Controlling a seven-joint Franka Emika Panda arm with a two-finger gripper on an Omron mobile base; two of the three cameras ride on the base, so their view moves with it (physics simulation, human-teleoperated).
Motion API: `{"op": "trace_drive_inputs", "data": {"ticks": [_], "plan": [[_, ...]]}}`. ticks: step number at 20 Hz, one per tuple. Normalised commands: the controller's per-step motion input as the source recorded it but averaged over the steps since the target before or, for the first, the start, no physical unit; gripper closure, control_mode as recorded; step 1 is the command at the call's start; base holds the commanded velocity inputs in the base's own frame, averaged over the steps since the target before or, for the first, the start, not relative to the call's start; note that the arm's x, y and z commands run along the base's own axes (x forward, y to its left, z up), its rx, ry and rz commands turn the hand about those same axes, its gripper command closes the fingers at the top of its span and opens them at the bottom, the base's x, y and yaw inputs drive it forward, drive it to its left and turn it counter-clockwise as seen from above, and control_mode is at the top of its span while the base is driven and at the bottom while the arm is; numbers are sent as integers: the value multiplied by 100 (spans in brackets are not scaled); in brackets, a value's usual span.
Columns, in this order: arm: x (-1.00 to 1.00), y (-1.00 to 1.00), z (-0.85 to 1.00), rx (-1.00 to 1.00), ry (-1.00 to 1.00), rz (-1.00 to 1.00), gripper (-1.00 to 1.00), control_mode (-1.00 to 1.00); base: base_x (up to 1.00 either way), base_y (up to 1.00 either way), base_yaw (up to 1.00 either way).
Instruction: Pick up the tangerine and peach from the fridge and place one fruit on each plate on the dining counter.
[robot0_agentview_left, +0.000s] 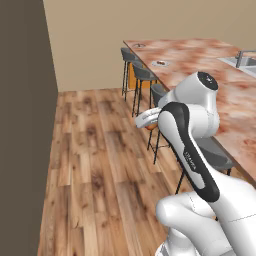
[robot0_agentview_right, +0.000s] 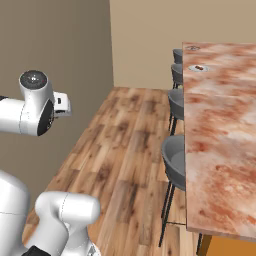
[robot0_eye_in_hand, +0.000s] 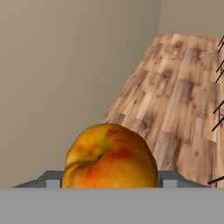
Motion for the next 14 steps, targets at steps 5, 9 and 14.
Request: {"op": "trace_drive_inputs", "data": {"ticks": [5, 9, 14], "plan": [[0, 0, 0, 0, 0, 0, 100, 100, 69, 58, -21], [0, 0, 0, 0, 0, 0, 100, 100, 68, 62, -17], [0, 0, 0, 0, 0, 0, 100, 100, 72, 56, -20]]}}
